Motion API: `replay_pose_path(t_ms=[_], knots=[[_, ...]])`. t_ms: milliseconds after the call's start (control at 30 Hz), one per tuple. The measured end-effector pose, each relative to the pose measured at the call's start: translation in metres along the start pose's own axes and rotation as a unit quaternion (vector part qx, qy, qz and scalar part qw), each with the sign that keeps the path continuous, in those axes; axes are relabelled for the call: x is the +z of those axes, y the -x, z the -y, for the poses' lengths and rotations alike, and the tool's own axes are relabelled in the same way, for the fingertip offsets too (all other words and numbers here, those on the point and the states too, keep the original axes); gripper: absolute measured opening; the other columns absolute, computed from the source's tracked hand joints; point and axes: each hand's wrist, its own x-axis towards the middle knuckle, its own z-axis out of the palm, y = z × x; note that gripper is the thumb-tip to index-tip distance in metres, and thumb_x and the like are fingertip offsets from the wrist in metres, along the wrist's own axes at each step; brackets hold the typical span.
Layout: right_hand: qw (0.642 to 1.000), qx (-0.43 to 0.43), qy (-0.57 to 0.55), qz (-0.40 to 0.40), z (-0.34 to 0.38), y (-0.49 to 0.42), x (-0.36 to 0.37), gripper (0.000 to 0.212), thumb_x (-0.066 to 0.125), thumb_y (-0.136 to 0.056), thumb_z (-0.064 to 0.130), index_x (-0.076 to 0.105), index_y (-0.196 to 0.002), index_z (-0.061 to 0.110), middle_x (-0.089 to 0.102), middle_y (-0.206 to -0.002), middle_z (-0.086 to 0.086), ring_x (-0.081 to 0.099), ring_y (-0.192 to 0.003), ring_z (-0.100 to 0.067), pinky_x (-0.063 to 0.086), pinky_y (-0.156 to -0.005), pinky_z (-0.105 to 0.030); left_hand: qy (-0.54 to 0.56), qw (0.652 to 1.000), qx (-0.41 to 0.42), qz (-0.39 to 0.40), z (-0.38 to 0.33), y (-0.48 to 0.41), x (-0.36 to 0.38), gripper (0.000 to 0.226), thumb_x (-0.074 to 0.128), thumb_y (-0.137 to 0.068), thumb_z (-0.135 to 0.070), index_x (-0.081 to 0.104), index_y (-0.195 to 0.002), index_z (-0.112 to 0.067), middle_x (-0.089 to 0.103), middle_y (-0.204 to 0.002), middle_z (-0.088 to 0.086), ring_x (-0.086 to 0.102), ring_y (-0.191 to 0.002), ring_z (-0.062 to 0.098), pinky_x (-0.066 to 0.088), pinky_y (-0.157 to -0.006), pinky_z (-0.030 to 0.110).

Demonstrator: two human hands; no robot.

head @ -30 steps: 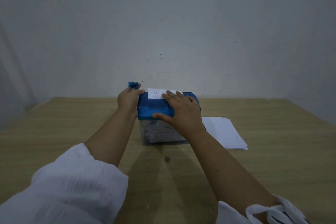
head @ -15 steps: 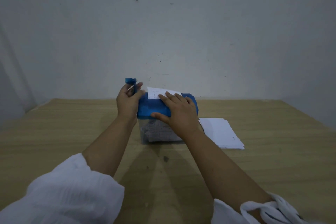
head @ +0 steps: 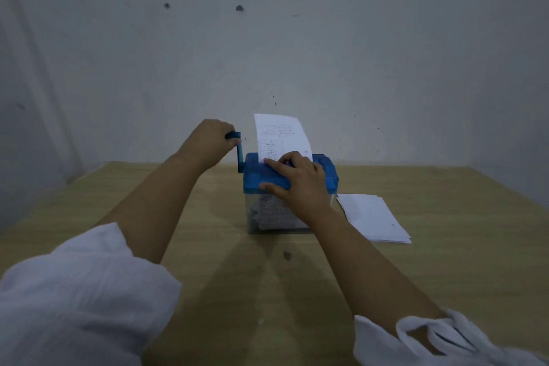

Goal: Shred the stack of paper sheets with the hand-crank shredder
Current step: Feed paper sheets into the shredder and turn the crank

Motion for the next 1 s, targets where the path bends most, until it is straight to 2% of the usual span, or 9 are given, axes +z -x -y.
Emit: replay_pose_path(t_ms=[100,200,267,367,600,700,800,867,1000], knots=[[1.000,0.005,0.012,0.002,0.001,-0.002,0.001,0.052,0.052,-0.087,0.054,0.049,-0.134,0.033,0.047,-0.118,0.004,0.042,-0.112,-0.012,0.016,-0.094,-0.027,0.040,0.999,0.012,0.009,-0.001,0.008,-0.012,0.027,0.061,-0.091,-0.019,0.068,-0.110,-0.001,0.067,-0.102,0.017,0.055,-0.086,0.020,0.035,-0.072,0.024],[1.000,0.011,0.022,-0.001,0.000,-0.003,0.003,0.051,0.050,-0.088,0.054,0.048,-0.134,0.033,0.046,-0.121,0.006,0.041,-0.116,-0.012,0.015,-0.095,-0.028,0.043,0.996,0.011,0.078,-0.003,0.023,-0.012,0.027,0.068,-0.085,-0.016,0.070,-0.108,-0.003,0.068,-0.103,0.013,0.057,-0.087,0.017,0.038,-0.075,0.022],[0.999,0.007,0.032,-0.003,0.001,-0.003,0.004,0.050,0.049,-0.089,0.055,0.048,-0.135,0.033,0.046,-0.124,0.006,0.040,-0.118,-0.013,0.015,-0.096,-0.028,0.017,0.992,-0.001,0.122,-0.003,0.035,-0.004,0.026,0.069,-0.084,-0.016,0.071,-0.105,-0.002,0.068,-0.097,0.013,0.054,-0.081,0.014,0.037,-0.068,0.022],[0.999,0.006,0.036,-0.006,0.001,-0.002,0.005,0.051,0.047,-0.089,0.056,0.048,-0.135,0.033,0.047,-0.125,0.006,0.040,-0.119,-0.015,0.017,-0.096,-0.030,0.012,0.985,-0.026,0.171,-0.002,0.051,0.014,0.022,0.067,-0.085,-0.016,0.071,-0.100,0.000,0.061,-0.081,0.009,0.052,-0.073,0.016,0.033,-0.055,0.020],[0.999,0.000,0.030,-0.034,0.001,-0.001,0.008,0.058,0.043,-0.083,0.061,0.052,-0.131,0.031,0.051,-0.113,0.005,0.045,-0.108,-0.016,0.022,-0.093,-0.030,0.052,0.975,-0.031,0.213,0.006,0.046,0.022,0.024,0.060,-0.091,-0.015,0.069,-0.110,-0.004,0.059,-0.080,0.005,0.041,-0.057,0.003,0.029,-0.051,0.016],[0.998,-0.007,0.028,-0.061,0.000,-0.003,0.011,0.059,0.043,-0.079,0.063,0.057,-0.126,0.031,0.052,-0.106,0.005,0.048,-0.101,-0.015,0.021,-0.087,-0.027,0.094,0.972,-0.050,0.208,0.011,0.041,0.027,0.024,0.069,-0.084,-0.014,0.072,-0.106,-0.006,0.064,-0.083,0.003,0.050,-0.065,0.005,0.036,-0.057,0.017],[0.997,-0.002,0.022,-0.080,0.002,-0.004,0.014,0.062,0.040,-0.075,0.066,0.060,-0.122,0.031,0.051,-0.102,0.006,0.048,-0.097,-0.014,0.019,-0.085,-0.026,0.122,0.973,-0.081,0.180,0.016,0.041,0.044,0.025,0.077,-0.075,-0.010,0.074,-0.099,-0.002,0.071,-0.094,0.012,0.057,-0.078,0.013,0.039,-0.065,0.021],[0.995,-0.005,0.023,-0.092,0.003,-0.004,0.016,0.065,0.038,-0.073,0.069,0.061,-0.120,0.031,0.052,-0.101,0.006,0.048,-0.095,-0.014,0.019,-0.085,-0.027,0.139,0.972,-0.098,0.160,0.018,0.039,0.052,0.027,0.080,-0.070,-0.008,0.074,-0.096,-0.001,0.071,-0.094,0.014,0.058,-0.078,0.013,0.040,-0.062,0.020],[0.991,-0.015,0.024,-0.127,0.002,-0.005,0.020,0.061,0.043,-0.073,0.067,0.065,-0.114,0.028,0.055,-0.096,0.005,0.051,-0.089,-0.016,0.024,-0.082,-0.029,0.076,0.972,-0.143,0.171,0.014,0.023,0.064,0.032,0.076,-0.077,-0.014,0.071,-0.107,-0.002,0.068,-0.107,0.014,0.062,-0.099,0.023,0.044,-0.077,0.024]])
